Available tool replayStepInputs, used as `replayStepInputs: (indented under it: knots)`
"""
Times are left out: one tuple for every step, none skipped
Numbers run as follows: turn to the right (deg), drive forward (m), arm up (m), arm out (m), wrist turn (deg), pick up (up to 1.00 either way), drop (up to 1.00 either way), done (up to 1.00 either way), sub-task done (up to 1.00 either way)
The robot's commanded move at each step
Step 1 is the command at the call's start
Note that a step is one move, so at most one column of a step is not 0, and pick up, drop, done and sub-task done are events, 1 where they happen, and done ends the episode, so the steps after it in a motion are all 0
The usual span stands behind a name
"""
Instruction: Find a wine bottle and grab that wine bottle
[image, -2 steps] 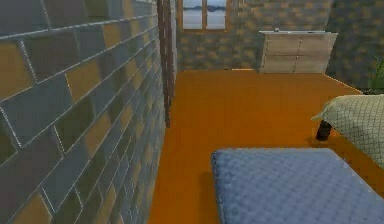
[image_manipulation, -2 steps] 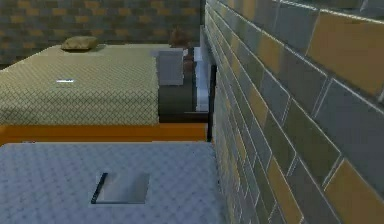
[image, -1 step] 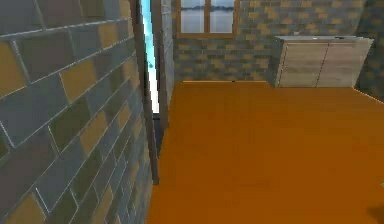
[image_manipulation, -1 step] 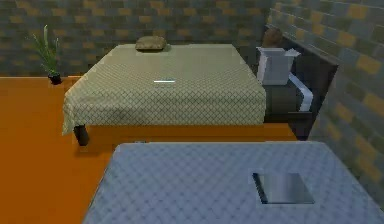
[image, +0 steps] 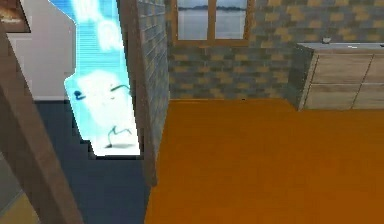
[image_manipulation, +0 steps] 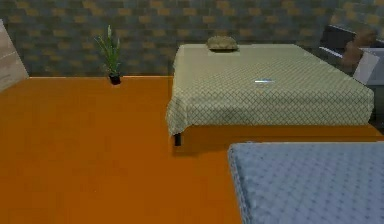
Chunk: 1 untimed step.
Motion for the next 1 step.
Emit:
replayStepInputs:
  knots:
    - [-3.0,0.00,0.00,0.00,0.0,0.00,0.00,0.00,0.00]
